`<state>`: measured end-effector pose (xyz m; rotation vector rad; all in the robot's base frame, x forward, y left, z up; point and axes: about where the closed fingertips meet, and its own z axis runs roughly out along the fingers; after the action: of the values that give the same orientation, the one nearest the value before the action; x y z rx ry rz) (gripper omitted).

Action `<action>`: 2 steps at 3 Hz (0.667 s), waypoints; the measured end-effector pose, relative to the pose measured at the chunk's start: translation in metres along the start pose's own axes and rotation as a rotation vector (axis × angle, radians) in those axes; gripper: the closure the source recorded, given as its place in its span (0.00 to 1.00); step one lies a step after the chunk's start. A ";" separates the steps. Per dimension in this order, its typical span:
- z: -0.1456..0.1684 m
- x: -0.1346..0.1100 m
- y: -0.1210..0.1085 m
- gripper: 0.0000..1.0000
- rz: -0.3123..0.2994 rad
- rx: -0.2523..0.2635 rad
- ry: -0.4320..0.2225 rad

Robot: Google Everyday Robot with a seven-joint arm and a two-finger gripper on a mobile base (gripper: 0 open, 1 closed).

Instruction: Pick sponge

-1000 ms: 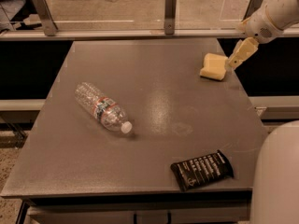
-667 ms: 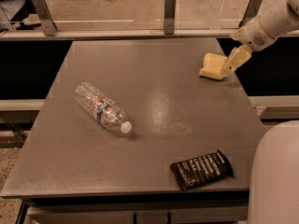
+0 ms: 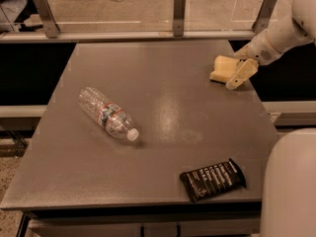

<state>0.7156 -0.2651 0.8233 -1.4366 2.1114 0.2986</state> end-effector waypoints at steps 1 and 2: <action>0.004 0.001 0.004 0.41 0.008 -0.022 -0.007; -0.001 -0.003 0.003 0.64 0.008 -0.022 -0.007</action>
Offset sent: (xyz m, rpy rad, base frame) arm -0.0215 0.0216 0.0298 0.2043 0.0431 0.0978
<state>0.7134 -0.2624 0.8250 -1.4378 2.1152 0.3311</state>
